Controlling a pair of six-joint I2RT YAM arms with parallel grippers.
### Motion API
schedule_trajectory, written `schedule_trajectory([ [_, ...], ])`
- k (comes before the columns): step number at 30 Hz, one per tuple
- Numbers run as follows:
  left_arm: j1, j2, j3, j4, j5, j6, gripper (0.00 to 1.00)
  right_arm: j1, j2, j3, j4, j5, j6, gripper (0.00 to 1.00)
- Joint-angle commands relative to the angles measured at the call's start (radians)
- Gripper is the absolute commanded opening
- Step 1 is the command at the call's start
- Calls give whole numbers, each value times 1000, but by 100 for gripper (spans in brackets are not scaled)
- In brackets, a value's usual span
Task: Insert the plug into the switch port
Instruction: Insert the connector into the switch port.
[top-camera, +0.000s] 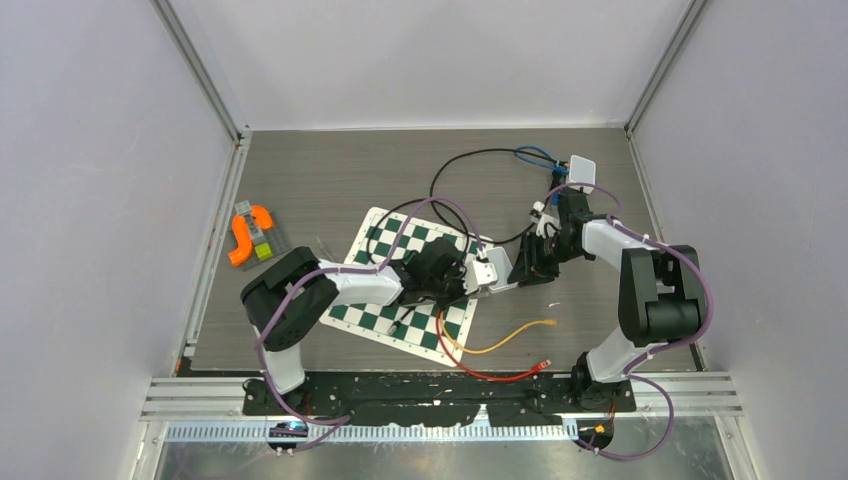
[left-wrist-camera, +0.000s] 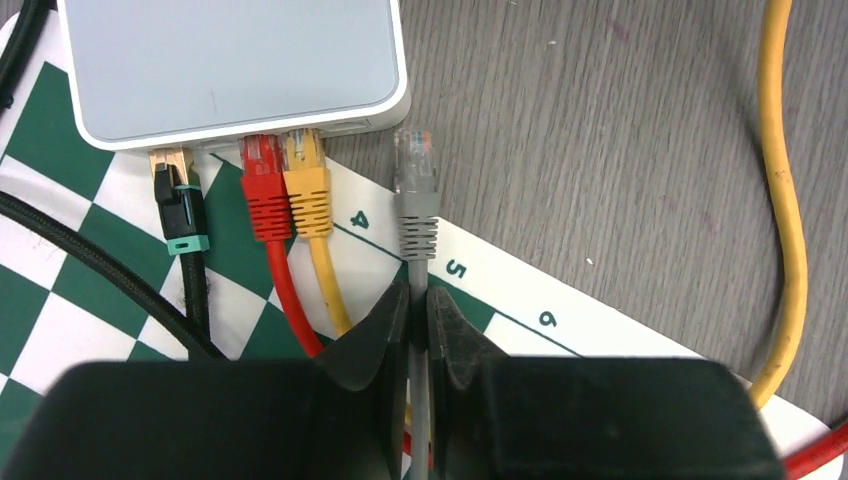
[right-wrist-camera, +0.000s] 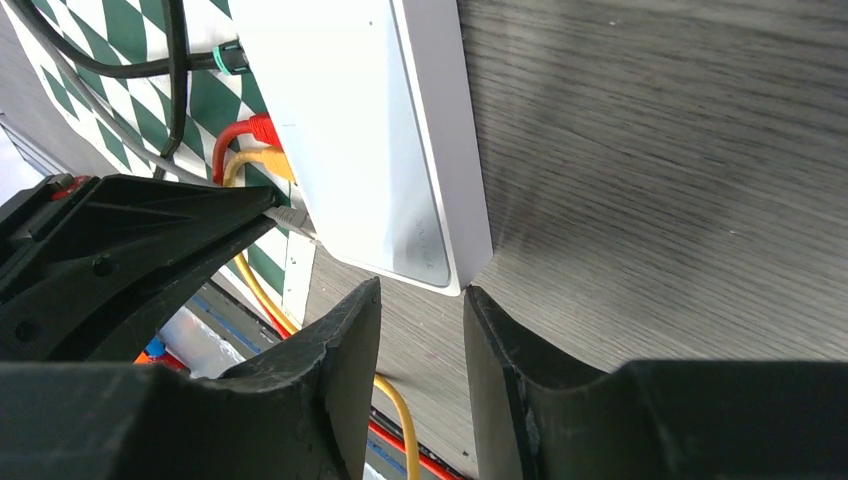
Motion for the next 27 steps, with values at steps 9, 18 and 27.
schedule_trajectory([
  [9, 0, -46, 52, -15, -14, -49, 0, -3, 29, 74, -42, -73, -116, 42],
  [18, 7, -74, 95, -99, -44, -163, 0, -5, -42, 125, -62, -8, -102, 52],
  [27, 11, -45, 104, -159, -44, -263, 0, -7, -4, 155, -29, -14, -97, 57],
])
